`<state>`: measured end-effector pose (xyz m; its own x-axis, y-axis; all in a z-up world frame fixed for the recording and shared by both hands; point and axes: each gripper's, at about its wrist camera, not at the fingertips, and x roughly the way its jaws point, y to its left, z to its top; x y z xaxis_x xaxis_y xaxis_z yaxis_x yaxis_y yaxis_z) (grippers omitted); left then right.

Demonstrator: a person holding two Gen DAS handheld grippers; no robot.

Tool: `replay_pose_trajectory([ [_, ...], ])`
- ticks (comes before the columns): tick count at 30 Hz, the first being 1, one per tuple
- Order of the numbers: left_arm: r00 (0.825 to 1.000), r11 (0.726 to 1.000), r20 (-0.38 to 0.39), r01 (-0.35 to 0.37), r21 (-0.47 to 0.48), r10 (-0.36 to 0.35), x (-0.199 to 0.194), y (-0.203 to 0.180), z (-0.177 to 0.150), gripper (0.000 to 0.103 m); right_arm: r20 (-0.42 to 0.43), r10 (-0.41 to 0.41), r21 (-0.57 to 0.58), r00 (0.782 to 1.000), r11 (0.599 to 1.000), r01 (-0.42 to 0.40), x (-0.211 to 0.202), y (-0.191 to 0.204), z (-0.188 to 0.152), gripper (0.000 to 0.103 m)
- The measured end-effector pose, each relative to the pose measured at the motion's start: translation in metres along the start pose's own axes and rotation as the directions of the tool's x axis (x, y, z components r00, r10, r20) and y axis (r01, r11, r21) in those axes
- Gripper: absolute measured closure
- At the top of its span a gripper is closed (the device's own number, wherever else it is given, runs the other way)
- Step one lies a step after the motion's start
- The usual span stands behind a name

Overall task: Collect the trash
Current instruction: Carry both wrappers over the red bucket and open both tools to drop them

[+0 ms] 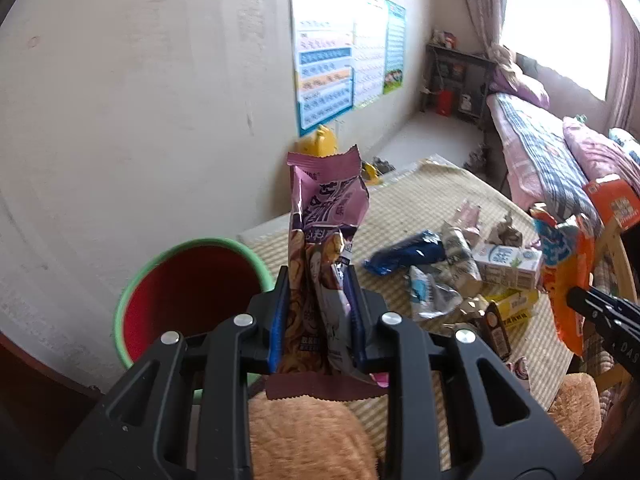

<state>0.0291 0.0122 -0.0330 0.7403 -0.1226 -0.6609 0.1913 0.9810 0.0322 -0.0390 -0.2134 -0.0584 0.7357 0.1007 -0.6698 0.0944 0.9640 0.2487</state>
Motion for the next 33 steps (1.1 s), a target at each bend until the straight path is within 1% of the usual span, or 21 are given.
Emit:
replay_pose_trajectory([
  [2,1.000,1.000,0.013,-0.016,-0.016,0.016,-0.005,0.011,0.000,0.077,0.003,0.045,-0.015,0.999,0.999,-0.045,0.004,0.017,0.007,0.076],
  [6,0.997,0.996,0.029,-0.074,-0.045,0.076,-0.009,0.037,-0.003,0.077,-0.014,0.133,-0.054,0.991,0.990,-0.134,0.019,0.058,0.021,0.075],
  [9,0.994,0.990,0.013,-0.111,-0.088,0.113,-0.006,0.064,-0.007,0.077,-0.036,0.183,-0.074,0.983,0.980,-0.185,0.033,0.084,0.029,0.075],
  [13,0.989,0.979,-0.017,-0.145,-0.143,0.144,0.002,0.096,-0.014,0.077,-0.078,0.234,-0.070,0.969,0.968,-0.240,0.055,0.112,0.037,0.075],
  [15,0.988,0.975,-0.037,-0.152,-0.164,0.148,0.007,0.111,-0.019,0.077,-0.102,0.251,-0.063,0.963,0.964,-0.259,0.066,0.124,0.039,0.075],
  [19,0.986,0.966,-0.082,-0.161,-0.200,0.147,0.019,0.132,-0.029,0.077,-0.153,0.299,-0.025,0.942,0.952,-0.306,0.087,0.141,0.043,0.075],
  [25,0.983,0.957,-0.134,-0.159,-0.244,0.129,0.036,0.151,-0.041,0.077,-0.238,0.352,0.035,0.905,0.934,-0.354,0.123,0.161,0.046,0.075],
  [27,0.980,0.953,-0.153,-0.161,-0.255,0.125,0.042,0.155,-0.044,0.077,-0.257,0.355,0.036,0.899,0.933,-0.358,0.132,0.167,0.045,0.075],
  [33,0.973,0.945,-0.193,-0.174,-0.278,0.123,0.054,0.167,-0.056,0.077,-0.291,0.351,0.003,0.890,0.931,-0.366,0.150,0.187,0.038,0.074],
])
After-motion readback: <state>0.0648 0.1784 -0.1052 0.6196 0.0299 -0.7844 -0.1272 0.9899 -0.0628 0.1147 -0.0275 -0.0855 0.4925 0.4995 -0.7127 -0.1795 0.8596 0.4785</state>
